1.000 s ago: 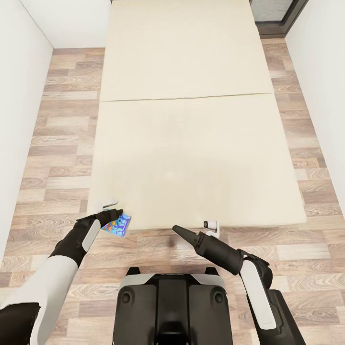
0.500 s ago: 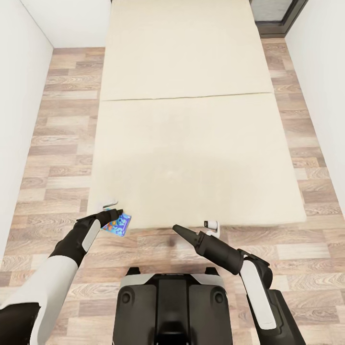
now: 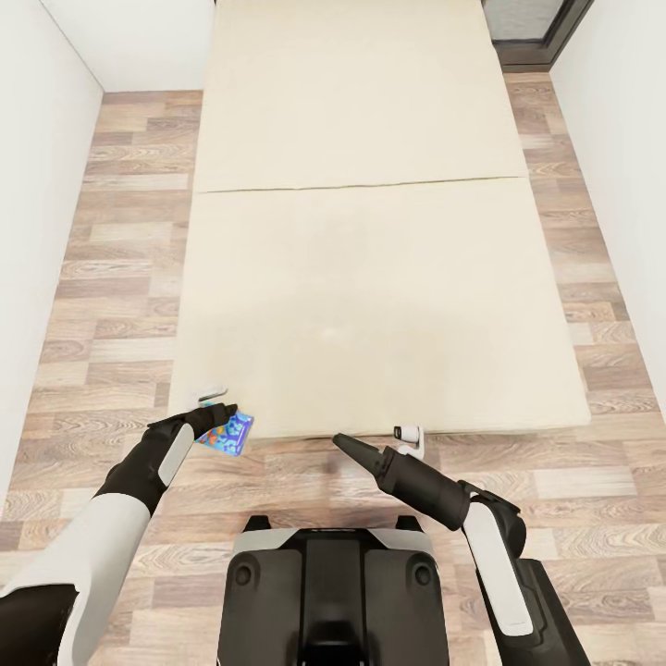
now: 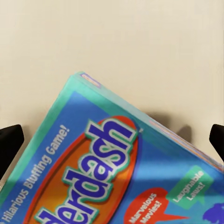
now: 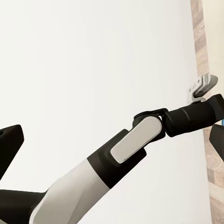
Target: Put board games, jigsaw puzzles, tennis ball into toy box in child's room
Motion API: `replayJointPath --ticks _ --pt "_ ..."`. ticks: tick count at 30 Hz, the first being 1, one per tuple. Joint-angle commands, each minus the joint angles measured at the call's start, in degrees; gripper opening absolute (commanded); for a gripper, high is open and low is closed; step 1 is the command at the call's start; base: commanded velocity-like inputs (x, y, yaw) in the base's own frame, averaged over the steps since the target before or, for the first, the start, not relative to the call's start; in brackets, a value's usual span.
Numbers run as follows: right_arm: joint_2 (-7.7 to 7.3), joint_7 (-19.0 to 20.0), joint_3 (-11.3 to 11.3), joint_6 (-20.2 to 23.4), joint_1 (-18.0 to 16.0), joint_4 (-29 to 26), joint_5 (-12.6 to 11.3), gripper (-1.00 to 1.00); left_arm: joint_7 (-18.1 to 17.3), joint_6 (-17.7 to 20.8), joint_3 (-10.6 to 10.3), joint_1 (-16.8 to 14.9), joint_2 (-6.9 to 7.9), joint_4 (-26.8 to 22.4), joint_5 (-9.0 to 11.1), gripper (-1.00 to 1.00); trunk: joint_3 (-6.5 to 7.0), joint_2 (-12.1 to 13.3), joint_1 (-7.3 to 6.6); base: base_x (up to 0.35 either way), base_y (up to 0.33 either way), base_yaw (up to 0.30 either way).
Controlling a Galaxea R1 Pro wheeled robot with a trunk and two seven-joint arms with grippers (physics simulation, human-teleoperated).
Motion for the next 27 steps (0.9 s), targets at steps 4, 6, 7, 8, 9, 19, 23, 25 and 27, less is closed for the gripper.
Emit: replayJointPath --ticks 4,6,7,8,9,19,23,25,27 --pt "0.03 0.0 0.0 0.3 0.0 0.0 -0.2 1.0 0.2 0.3 0.0 0.0 -0.01 -0.1 0.6 1.0 -0.06 -0.1 0.03 0.0 0.0 0.0" --pt "0.03 0.0 0.0 0.3 0.0 0.0 -0.2 1.0 0.2 0.3 0.0 0.0 0.0 -0.1 0.6 1.0 -0.06 -0.1 0.03 0.0 0.0 0.0" --pt "0.03 0.0 0.0 0.3 0.0 0.0 -0.2 1.0 0.2 0.3 0.0 0.0 0.01 -0.1 0.6 1.0 -0.06 -0.1 0.03 0.0 0.0 0.0" --pt "0.03 0.0 0.0 0.3 0.0 0.0 -0.2 1.0 0.2 0.3 0.0 0.0 0.01 -0.1 0.6 1.0 -0.06 -0.1 0.03 0.0 0.0 0.0" --pt "0.03 0.0 0.0 0.3 0.0 0.0 -0.2 1.0 0.2 0.3 0.0 0.0 0.02 -0.1 0.6 1.0 -0.06 -0.1 0.03 0.0 0.0 0.0" --pt "0.1 0.0 0.0 0.3 0.0 0.0 -0.1 1.0 0.2 0.3 0.0 0.0 0.0 -0.1 0.6 1.0 -0.06 -0.1 0.03 -0.05 0.0 0.0" --pt "0.11 0.0 0.0 0.3 0.0 0.0 -0.2 1.0 0.2 0.3 0.0 0.0 0.04 -0.1 0.6 1.0 -0.06 -0.1 0.03 -0.018 0.0 0.0" --pt "0.11 0.0 0.0 0.3 0.0 0.0 -0.1 1.0 0.2 0.3 0.0 0.0 0.02 -0.1 0.6 1.0 -0.06 -0.1 0.03 -0.007 0.0 0.0" --pt "0.11 0.0 0.0 0.3 0.0 0.0 -0.1 1.0 0.2 0.3 0.0 0.0 0.0 -0.1 0.6 1.0 -0.06 -0.1 0.03 -0.003 0.0 0.0"
